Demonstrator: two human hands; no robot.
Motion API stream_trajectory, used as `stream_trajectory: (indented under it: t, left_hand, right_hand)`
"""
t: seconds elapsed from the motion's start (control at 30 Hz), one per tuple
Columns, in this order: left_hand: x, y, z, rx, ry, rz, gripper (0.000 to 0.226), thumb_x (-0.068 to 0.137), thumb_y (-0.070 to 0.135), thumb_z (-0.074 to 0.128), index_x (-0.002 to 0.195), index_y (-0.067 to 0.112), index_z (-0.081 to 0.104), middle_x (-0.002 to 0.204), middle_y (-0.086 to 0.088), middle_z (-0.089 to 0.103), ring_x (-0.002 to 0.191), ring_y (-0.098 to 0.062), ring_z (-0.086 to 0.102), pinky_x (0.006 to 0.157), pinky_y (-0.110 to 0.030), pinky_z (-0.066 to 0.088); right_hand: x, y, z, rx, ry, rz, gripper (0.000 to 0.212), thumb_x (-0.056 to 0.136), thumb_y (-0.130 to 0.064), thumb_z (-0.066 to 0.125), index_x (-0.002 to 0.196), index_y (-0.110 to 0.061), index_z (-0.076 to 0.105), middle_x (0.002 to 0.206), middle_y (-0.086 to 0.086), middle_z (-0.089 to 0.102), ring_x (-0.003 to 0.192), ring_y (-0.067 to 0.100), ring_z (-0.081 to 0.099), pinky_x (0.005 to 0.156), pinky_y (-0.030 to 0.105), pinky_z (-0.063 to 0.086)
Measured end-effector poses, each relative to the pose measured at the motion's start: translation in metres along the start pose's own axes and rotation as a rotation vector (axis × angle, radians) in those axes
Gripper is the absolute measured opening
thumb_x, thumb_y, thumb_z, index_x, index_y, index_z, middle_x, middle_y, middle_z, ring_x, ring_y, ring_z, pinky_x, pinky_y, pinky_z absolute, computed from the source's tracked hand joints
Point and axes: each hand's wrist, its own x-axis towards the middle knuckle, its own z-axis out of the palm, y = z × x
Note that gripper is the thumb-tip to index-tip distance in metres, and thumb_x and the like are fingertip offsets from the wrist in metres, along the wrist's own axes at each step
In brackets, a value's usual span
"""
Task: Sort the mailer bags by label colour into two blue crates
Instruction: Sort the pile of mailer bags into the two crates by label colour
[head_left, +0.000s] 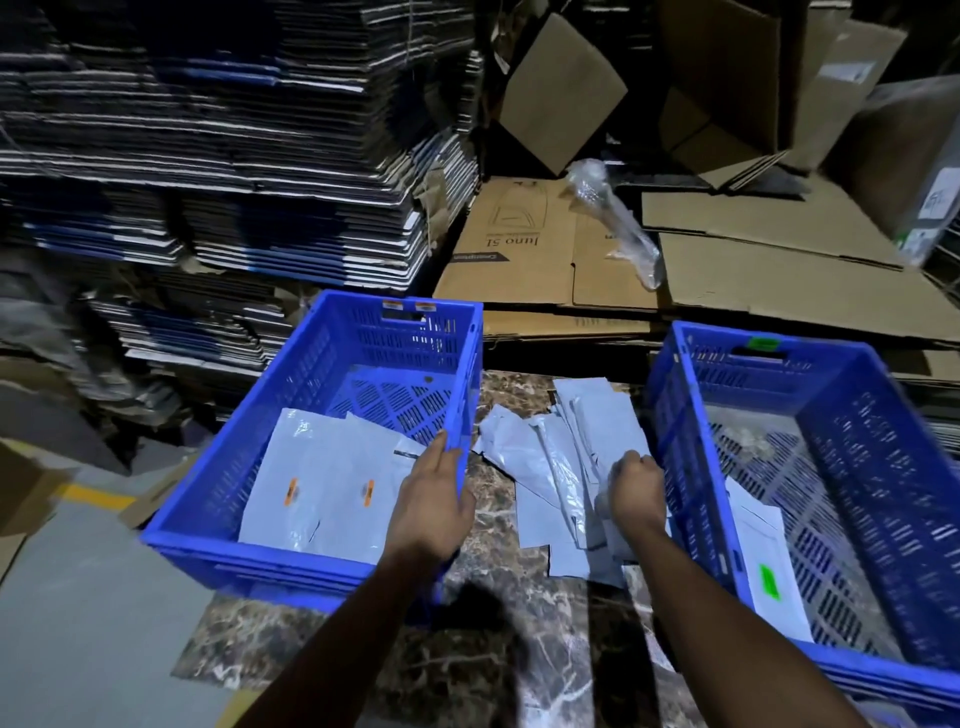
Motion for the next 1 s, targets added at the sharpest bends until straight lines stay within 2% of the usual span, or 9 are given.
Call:
stream_trajectory:
  t: [0.13, 0.23, 0.37, 0.53, 0.67, 0.77, 0.87, 0.93, 1.0]
  left_hand:
    - [-0.001, -0.002, 0.001, -0.031, -0.006, 0.002, 0.053, 0.095, 0.032, 0.05, 0.145, 0.016, 0.04, 0.163, 0.0, 0.015, 0.146, -0.022, 0.026, 0.113, -0.036, 0.034]
    - [-0.003, -0.003, 0.001, -0.018, -0.004, 0.011, 0.051, 0.095, 0.032, 0.05, 0.142, 0.016, 0.043, 0.163, 0.001, 0.014, 0.145, -0.021, 0.026, 0.112, -0.037, 0.036]
    - [-0.005, -0.001, 0.0, 0.019, 0.006, 0.011, 0.05, 0.094, 0.034, 0.05, 0.14, 0.016, 0.045, 0.163, -0.001, 0.017, 0.144, -0.022, 0.03, 0.11, -0.035, 0.038]
    - [-0.005, 0.003, -0.001, 0.087, 0.032, 0.022, 0.048, 0.092, 0.034, 0.052, 0.137, 0.016, 0.049, 0.161, -0.003, 0.022, 0.142, -0.022, 0.033, 0.11, -0.033, 0.037]
    - [-0.009, 0.004, -0.002, 0.168, 0.089, 0.099, 0.047, 0.093, 0.029, 0.052, 0.137, 0.012, 0.053, 0.154, -0.007, 0.038, 0.144, -0.021, 0.031, 0.117, -0.029, 0.024]
    - [-0.011, 0.01, -0.004, 0.119, 0.124, 0.179, 0.033, 0.093, 0.025, 0.054, 0.124, 0.018, 0.063, 0.13, 0.0, 0.062, 0.129, -0.019, 0.051, 0.106, -0.029, 0.039]
    - [-0.024, 0.032, -0.02, -0.149, 0.125, 0.084, 0.025, 0.096, 0.04, 0.054, 0.114, 0.027, 0.067, 0.105, 0.011, 0.07, 0.102, -0.009, 0.064, 0.077, -0.018, 0.048]
    - [-0.034, 0.056, -0.027, -0.654, -0.01, -0.093, 0.025, 0.095, 0.041, 0.058, 0.114, 0.025, 0.063, 0.098, 0.016, 0.07, 0.096, -0.003, 0.067, 0.072, -0.01, 0.049]
    - [-0.04, 0.076, -0.026, -1.12, -0.163, -0.229, 0.032, 0.093, 0.036, 0.063, 0.116, 0.015, 0.059, 0.104, 0.002, 0.072, 0.097, -0.013, 0.07, 0.078, -0.026, 0.058]
  right_hand:
    - [0.001, 0.008, -0.004, 0.055, 0.011, -0.008, 0.032, 0.08, -0.006, 0.074, 0.104, 0.004, 0.056, 0.108, 0.02, 0.054, 0.1, 0.033, 0.052, 0.082, 0.038, 0.05]
    - [-0.001, 0.01, -0.003, -0.136, -0.003, 0.001, 0.042, 0.093, -0.038, 0.062, 0.112, -0.002, 0.053, 0.109, 0.015, 0.054, 0.098, 0.027, 0.051, 0.079, 0.031, 0.046]
    - [-0.001, 0.008, -0.015, -0.305, -0.068, -0.094, 0.023, 0.097, -0.006, 0.047, 0.116, -0.006, 0.06, 0.119, 0.009, 0.056, 0.109, 0.024, 0.055, 0.086, 0.029, 0.052]
    - [-0.006, -0.001, -0.031, -0.415, -0.095, -0.151, 0.027, 0.097, -0.002, 0.045, 0.123, -0.005, 0.052, 0.125, 0.012, 0.059, 0.111, 0.024, 0.063, 0.086, 0.031, 0.052]
    - [-0.015, -0.012, -0.049, -0.262, 0.028, -0.175, 0.019, 0.092, 0.002, 0.053, 0.11, -0.005, 0.055, 0.115, 0.012, 0.06, 0.1, 0.028, 0.063, 0.065, 0.034, 0.045]
    - [-0.044, -0.021, -0.07, -0.143, 0.188, -0.276, 0.022, 0.081, 0.01, 0.061, 0.092, -0.008, 0.055, 0.096, 0.01, 0.058, 0.082, 0.029, 0.057, 0.056, 0.033, 0.033]
    - [-0.094, -0.029, -0.09, -0.046, 0.268, -0.408, 0.027, 0.078, 0.006, 0.062, 0.082, -0.015, 0.044, 0.081, 0.001, 0.044, 0.068, 0.022, 0.041, 0.052, 0.032, 0.028]
    - [-0.13, -0.034, -0.097, -0.004, 0.244, -0.499, 0.026, 0.081, -0.002, 0.062, 0.084, -0.018, 0.042, 0.081, -0.002, 0.039, 0.068, 0.021, 0.038, 0.053, 0.031, 0.028]
    - [-0.16, -0.037, -0.101, 0.035, 0.212, -0.61, 0.021, 0.084, -0.008, 0.063, 0.086, -0.018, 0.044, 0.084, -0.002, 0.042, 0.074, 0.022, 0.044, 0.055, 0.032, 0.033]
